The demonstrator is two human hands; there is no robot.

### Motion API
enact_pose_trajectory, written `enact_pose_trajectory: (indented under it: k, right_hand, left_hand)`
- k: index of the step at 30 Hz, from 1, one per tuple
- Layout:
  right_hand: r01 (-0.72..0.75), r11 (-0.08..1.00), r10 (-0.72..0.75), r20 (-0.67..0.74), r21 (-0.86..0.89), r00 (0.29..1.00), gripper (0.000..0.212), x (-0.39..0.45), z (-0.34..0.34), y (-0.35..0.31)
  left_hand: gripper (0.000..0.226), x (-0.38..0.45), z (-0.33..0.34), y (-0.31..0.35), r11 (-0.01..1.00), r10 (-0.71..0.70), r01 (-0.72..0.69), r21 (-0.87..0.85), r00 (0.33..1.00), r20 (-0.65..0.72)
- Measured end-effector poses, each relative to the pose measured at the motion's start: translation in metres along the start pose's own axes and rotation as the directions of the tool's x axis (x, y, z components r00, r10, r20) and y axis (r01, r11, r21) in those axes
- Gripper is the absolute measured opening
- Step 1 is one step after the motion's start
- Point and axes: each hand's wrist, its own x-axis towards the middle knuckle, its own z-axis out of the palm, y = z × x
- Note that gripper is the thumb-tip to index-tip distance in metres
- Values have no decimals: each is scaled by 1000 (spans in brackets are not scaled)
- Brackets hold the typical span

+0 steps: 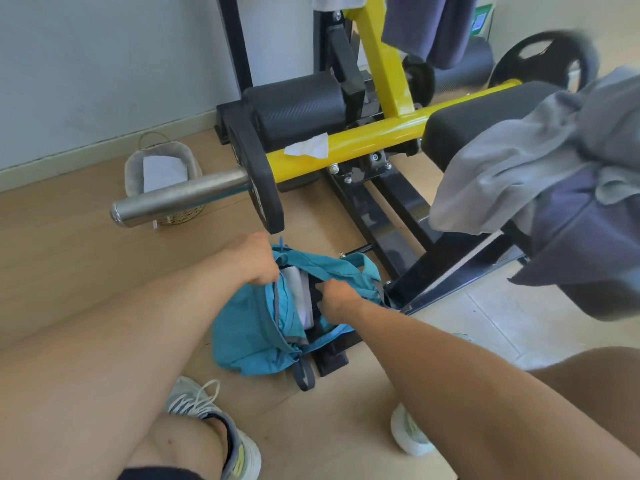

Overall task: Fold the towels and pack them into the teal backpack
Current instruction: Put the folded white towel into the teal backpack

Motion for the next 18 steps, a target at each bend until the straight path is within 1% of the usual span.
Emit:
enact_pose_trajectory:
  k: [1, 2, 3, 4, 5, 7, 9, 10, 11, 12, 13, 14, 15, 16, 18]
  right_hand:
    - [34, 998, -33, 18, -53, 999, 14, -12, -16, 0]
    - [75, 990, -73, 23, -121, 997, 17, -24, -33, -1]
    - [108, 979, -108, 6, -173, 994, 23, -39, -53, -1]
    - [121, 973, -130, -32, -195, 991, 31, -52, -73, -1]
    - [115, 970, -137, -89, -213, 987, 35, -68, -95, -2]
    - [87, 961, -148, -226, -261, 963, 38, -96, -138, -1]
    - [71, 959, -180, -395, -275, 901, 35, -125, -175, 3]
    - [64, 968, -182, -508, -241, 842, 33, -141, -191, 7]
    - [60, 980, -166, -628, -188, 760, 31, -157, -206, 12]
    - [58, 990, -137, -748, -131, 650, 29, -172, -218, 18]
    - [58, 995, -98, -847, -80, 523, 28, -189, -229, 25]
    - [37, 999, -40, -912, -27, 409, 28, -202, -236, 35]
    - [-6, 999, 36, -945, 36, 325, 30, -214, -240, 45]
    - [-54, 992, 126, -954, 116, 273, 36, -222, -244, 58]
    - [-135, 949, 310, -925, 286, 221, 50, -235, -250, 80]
  left_hand:
    - [62, -1, 1, 4, 999, 27, -29, -44, 999, -45]
    - [46, 0, 2, 9, 993, 49, -59, -101, 994, -98]
    - [30, -3, 1, 18, 983, 68, -93, -157, 985, -157]
    - [19, -7, 1, 28, 970, 86, -131, -203, 973, -215]
    - [15, -14, -1, 38, 956, 112, -178, -235, 957, -268]
    - [8, -35, -9, 60, 923, 180, -283, -260, 917, -356]
    - [4, -56, -16, 78, 871, 283, -419, -258, 856, -434]
    - [7, -64, -19, 86, 833, 333, -487, -264, 821, -464]
    - [11, -72, -20, 92, 789, 375, -547, -279, 789, -486]
    - [17, -77, -21, 97, 742, 421, -604, -291, 757, -500]
    - [23, -83, -22, 103, 698, 470, -656, -286, 722, -508]
    - [30, -86, -22, 107, 664, 516, -698, -267, 687, -512]
    - [36, -89, -22, 112, 640, 554, -729, -241, 656, -512]
    - [42, -90, -22, 116, 621, 584, -753, -217, 630, -512]
    - [50, -93, -24, 127, 591, 631, -788, -171, 584, -510]
